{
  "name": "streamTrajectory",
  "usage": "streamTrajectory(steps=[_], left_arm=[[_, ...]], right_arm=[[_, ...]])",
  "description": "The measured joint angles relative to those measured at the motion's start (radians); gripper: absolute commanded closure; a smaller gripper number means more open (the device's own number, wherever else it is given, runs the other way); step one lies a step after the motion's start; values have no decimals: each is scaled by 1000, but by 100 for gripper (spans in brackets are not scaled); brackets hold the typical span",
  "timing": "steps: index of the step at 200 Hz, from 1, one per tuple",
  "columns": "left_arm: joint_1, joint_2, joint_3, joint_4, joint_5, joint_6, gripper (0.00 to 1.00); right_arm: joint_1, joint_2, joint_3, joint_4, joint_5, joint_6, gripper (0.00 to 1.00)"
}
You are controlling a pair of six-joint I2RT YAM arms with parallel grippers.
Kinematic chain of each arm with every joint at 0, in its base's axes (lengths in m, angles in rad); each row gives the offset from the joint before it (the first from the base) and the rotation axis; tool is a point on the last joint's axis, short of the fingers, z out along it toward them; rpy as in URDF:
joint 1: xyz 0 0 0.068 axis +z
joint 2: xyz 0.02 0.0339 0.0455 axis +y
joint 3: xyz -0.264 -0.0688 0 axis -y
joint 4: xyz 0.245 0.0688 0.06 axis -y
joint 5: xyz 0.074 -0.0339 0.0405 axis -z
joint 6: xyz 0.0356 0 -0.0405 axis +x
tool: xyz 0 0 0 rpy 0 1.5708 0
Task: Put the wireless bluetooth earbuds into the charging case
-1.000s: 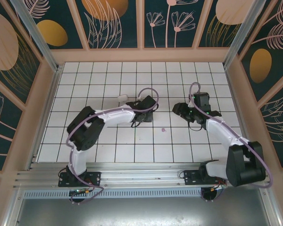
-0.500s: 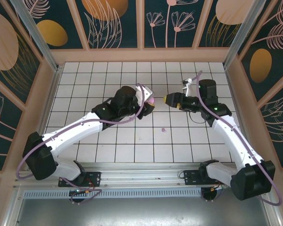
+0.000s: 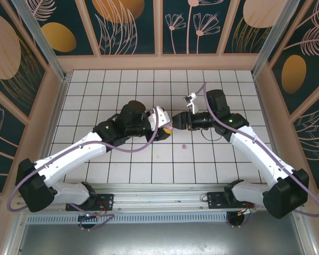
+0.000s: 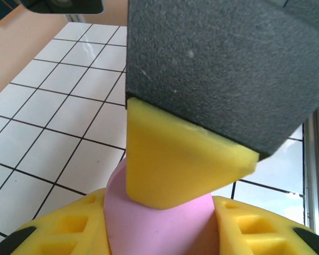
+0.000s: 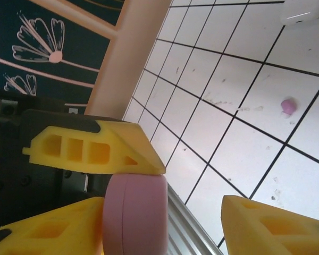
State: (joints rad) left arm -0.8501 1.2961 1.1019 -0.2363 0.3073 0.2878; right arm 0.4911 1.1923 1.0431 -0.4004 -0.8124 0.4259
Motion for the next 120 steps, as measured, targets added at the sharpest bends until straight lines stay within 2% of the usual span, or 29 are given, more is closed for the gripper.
streamTrajectory(steps=[23,51,55,73,86,96,120], left_arm=[[0,-3,-9,0,4,9,87],[4,-13,-18,-4,-6,11,79],[5,-17,-20,-3,-8,11,77],[6,-31,-35,8,-23,7,50],[6,-42,-54,34,-41,-8,36],[12,-53,-71,70,-57,-17,29],[69,-111,-131,161,-52,-94,23]], right_arm=[[14,1,1,11,-23,5,74],[19,9,1,33,-36,46,92],[19,11,1,40,-39,48,93],[21,17,-8,71,-50,74,95],[23,18,-18,94,-53,108,96],[24,18,-26,114,-54,139,96],[6,17,-60,190,-52,251,96]])
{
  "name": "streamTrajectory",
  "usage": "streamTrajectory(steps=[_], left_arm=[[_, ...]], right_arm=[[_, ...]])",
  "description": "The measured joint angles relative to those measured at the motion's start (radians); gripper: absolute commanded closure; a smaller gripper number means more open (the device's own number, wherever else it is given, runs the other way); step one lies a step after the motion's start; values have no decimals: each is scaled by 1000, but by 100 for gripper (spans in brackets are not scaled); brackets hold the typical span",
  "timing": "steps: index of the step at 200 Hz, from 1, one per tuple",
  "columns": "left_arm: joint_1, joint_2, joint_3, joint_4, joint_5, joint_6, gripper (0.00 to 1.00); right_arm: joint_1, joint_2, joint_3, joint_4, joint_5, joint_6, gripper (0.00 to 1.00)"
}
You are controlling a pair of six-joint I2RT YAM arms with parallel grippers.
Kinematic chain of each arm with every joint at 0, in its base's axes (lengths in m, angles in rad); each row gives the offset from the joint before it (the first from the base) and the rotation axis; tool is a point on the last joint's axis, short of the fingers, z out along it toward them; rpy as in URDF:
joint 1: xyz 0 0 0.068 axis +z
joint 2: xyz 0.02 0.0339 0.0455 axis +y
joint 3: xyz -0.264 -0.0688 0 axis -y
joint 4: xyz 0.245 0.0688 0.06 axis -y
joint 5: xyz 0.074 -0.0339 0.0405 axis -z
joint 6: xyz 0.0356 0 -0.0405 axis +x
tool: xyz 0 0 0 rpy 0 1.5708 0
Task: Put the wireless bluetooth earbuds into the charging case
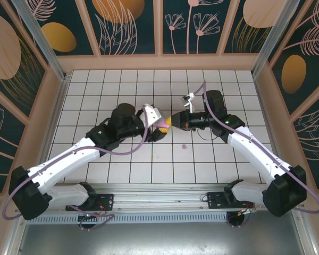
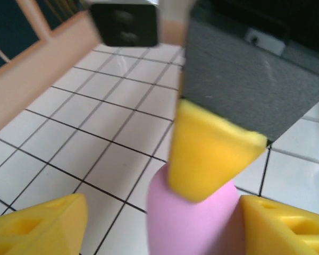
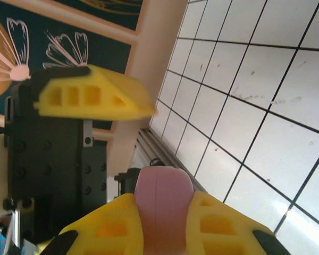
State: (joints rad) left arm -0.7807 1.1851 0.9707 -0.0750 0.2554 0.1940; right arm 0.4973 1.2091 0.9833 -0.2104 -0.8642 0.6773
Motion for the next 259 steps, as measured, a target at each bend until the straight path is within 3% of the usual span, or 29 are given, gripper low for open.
streamTrajectory(steps=[26,48,88,138,235,259], left_arm=[[97,-137,-148,157,27,-92,19],[105,-200,-249,298,89,-126,21],[104,-124,-296,480,208,-141,21],[104,-47,-298,631,246,-177,23],[104,4,-315,747,261,-259,50],[105,7,-315,760,261,-267,51]], right_arm=[[-71,-30,-87,146,2,172,96],[-103,-48,-128,240,1,295,96],[-92,-61,-128,345,-1,425,96],[-34,-72,-140,434,20,516,97],[-5,-72,-144,470,56,561,97],[-3,-72,-144,470,55,561,97]])
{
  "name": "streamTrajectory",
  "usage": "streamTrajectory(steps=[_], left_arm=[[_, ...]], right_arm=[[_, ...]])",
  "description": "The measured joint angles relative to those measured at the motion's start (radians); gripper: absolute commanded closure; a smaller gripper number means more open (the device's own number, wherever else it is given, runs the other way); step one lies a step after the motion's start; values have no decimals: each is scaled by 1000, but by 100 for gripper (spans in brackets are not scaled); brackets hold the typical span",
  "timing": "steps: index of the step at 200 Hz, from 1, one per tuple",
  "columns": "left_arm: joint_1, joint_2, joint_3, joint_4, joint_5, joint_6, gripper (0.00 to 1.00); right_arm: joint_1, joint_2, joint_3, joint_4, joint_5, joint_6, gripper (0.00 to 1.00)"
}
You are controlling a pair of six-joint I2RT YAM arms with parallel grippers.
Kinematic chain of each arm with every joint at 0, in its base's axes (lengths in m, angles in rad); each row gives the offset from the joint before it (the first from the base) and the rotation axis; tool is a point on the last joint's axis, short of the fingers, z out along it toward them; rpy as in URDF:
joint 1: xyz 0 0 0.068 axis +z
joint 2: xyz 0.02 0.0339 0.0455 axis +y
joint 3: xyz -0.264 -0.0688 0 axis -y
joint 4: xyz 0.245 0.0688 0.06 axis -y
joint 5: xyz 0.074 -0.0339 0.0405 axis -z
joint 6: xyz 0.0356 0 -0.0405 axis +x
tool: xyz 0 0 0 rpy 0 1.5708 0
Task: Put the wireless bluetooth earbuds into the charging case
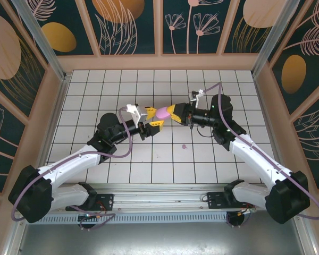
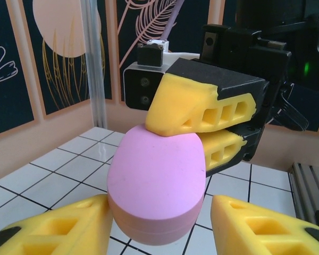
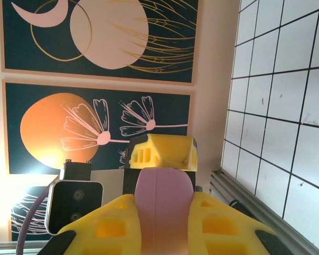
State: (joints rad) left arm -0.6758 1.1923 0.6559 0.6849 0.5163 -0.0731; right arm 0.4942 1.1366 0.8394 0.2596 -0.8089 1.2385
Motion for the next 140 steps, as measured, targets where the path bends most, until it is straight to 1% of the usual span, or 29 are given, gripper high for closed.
streamTrajectory(steps=[43,56,73,80,88,104,113,127,140], left_arm=[[3,13,0,19,0,-10,66],[6,15,0,22,0,-11,69],[6,15,0,23,0,-11,69],[6,15,0,23,0,-11,73],[6,15,0,23,0,-11,79],[6,15,0,21,0,-10,87],[5,15,1,17,3,-8,93],[3,9,6,-14,6,5,100],[3,-9,8,-58,8,20,100]], right_arm=[[5,-2,0,0,12,6,97],[5,-2,0,0,19,8,97],[6,-3,0,0,23,11,97],[7,-3,0,0,24,11,96],[7,-3,0,0,24,12,90],[7,-3,2,-3,25,9,62],[11,-3,9,-21,27,-12,50],[14,-10,51,-109,50,-103,42],[16,-26,114,-219,90,-227,34]])
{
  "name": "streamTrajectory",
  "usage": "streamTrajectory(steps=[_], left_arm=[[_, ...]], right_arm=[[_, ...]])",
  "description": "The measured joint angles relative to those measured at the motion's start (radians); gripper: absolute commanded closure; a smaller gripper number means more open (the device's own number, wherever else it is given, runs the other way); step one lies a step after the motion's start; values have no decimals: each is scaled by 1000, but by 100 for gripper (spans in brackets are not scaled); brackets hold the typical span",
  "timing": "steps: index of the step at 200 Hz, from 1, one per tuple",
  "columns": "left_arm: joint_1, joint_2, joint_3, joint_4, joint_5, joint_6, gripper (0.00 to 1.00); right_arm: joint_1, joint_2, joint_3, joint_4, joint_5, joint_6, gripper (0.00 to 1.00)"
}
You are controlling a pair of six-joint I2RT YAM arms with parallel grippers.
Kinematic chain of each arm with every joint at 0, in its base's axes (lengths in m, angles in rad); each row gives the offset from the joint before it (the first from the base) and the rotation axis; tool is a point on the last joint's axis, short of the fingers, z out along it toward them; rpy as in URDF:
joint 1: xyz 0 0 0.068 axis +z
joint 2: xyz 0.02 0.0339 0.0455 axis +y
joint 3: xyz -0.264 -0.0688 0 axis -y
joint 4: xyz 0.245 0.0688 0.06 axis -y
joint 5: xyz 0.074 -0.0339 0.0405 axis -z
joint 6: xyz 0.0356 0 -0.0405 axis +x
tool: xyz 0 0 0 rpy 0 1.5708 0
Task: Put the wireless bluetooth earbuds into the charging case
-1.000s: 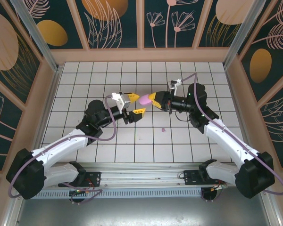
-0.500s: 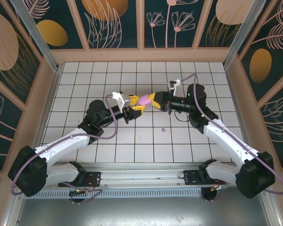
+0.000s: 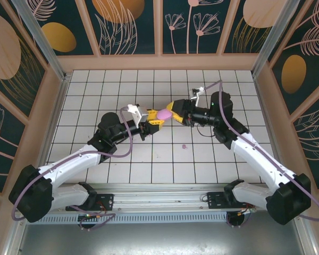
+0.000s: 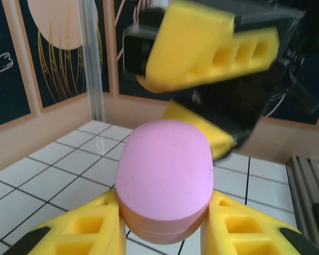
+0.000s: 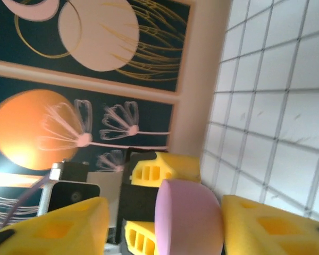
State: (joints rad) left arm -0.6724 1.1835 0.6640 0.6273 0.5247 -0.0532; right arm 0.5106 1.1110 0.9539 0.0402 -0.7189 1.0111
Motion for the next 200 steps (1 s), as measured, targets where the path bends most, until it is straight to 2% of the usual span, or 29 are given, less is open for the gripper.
streamTrajectory(steps=[31,55,83,120,200], left_arm=[[27,-100,5,-137,29,23,100],[45,-162,49,-259,67,44,100],[46,-187,105,-368,110,57,100],[46,-196,124,-449,159,60,100],[51,-193,156,-499,213,59,100]], right_arm=[[18,-84,135,-167,81,-324,32],[86,-140,184,-242,110,-548,33],[180,-116,205,-329,152,-727,33],[250,-38,207,-409,177,-843,33],[301,-17,211,-446,246,-948,30]])
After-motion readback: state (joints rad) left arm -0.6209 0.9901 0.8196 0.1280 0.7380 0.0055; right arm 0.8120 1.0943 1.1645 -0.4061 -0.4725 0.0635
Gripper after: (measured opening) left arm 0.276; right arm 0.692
